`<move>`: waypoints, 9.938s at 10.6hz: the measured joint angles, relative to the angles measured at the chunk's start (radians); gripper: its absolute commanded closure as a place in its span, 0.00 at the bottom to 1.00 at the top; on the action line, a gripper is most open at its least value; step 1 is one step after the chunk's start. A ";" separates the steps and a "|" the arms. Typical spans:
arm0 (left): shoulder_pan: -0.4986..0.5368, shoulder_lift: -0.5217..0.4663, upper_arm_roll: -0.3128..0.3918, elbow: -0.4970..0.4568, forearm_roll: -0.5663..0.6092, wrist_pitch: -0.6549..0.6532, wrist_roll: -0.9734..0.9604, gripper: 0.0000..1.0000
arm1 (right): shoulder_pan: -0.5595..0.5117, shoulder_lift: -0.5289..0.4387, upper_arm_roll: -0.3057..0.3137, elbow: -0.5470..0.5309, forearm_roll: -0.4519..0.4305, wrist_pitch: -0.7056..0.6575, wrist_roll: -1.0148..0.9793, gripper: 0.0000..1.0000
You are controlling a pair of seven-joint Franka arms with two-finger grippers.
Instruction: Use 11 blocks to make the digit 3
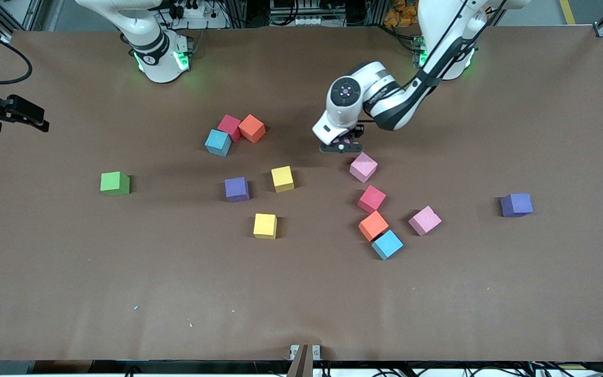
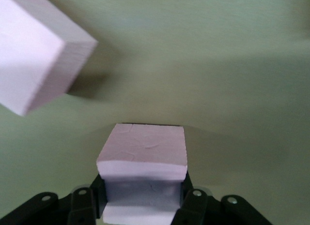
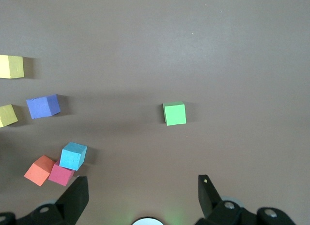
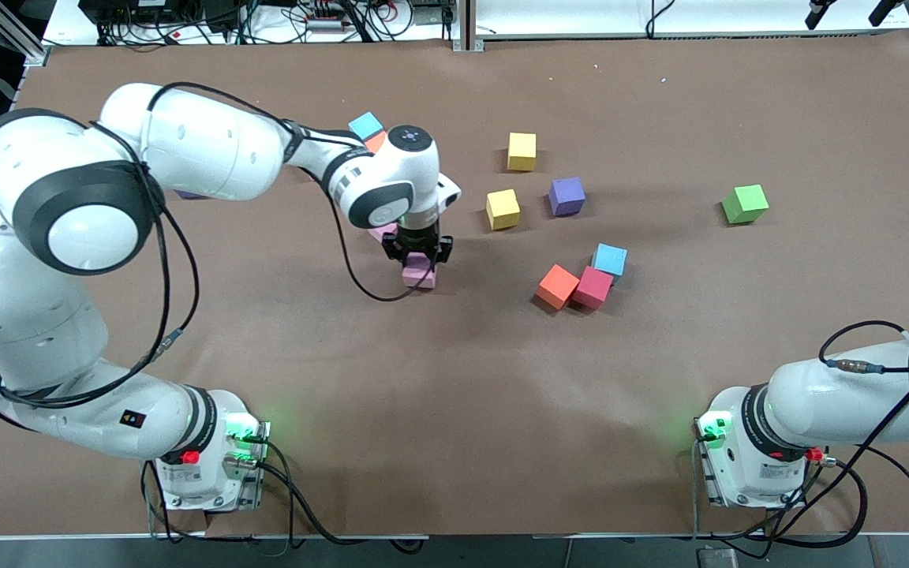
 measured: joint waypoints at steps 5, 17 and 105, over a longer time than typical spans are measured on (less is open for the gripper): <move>-0.075 0.049 0.001 0.062 0.000 0.000 -0.068 0.78 | 0.020 0.000 0.060 -0.012 0.003 0.002 -0.006 0.00; -0.121 0.093 0.006 0.113 0.003 -0.007 -0.154 0.00 | 0.064 0.228 0.353 -0.258 0.004 0.524 0.282 0.00; 0.248 -0.101 -0.101 -0.076 -0.124 0.006 -1.296 0.97 | 0.370 0.603 0.714 -0.490 -0.443 0.955 -0.110 1.00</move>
